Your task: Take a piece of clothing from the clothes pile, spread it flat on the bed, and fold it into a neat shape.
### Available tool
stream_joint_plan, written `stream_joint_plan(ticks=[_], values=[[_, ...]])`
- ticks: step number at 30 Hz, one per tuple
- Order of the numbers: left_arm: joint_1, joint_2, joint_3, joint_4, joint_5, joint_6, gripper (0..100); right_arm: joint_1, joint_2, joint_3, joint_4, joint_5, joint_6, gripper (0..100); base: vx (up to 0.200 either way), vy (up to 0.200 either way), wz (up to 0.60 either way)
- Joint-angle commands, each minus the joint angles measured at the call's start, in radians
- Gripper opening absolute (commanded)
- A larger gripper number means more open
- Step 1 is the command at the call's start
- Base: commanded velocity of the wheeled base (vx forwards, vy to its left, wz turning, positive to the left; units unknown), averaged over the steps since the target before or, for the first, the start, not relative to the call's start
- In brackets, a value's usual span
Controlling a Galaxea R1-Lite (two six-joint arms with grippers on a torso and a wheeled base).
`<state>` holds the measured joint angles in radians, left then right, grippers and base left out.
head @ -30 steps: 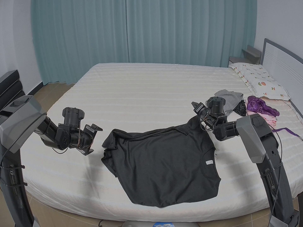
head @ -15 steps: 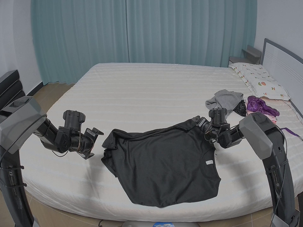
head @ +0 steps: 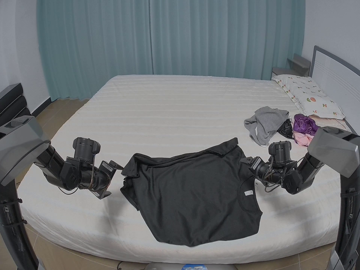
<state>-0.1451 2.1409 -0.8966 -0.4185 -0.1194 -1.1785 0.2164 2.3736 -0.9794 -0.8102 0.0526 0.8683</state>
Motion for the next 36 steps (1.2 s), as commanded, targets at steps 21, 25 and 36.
stream_joint_plan(ticks=[21,25,36], values=[[-0.047,-0.027,0.154,-0.171,0.001,-0.004,100,0.015,-0.198,0.435,-0.156,0.095,0.014,100,-0.048,0.0,0.0],[-0.05,-0.03,0.153,-0.171,0.0,-0.015,100,0.029,-0.194,0.439,-0.158,0.093,0.015,100,0.0,-0.1,0.0],[-0.073,-0.004,0.117,-0.171,0.058,-0.009,100,0.035,-0.188,0.438,-0.158,0.089,0.015,100,0.0,-0.127,0.0]])
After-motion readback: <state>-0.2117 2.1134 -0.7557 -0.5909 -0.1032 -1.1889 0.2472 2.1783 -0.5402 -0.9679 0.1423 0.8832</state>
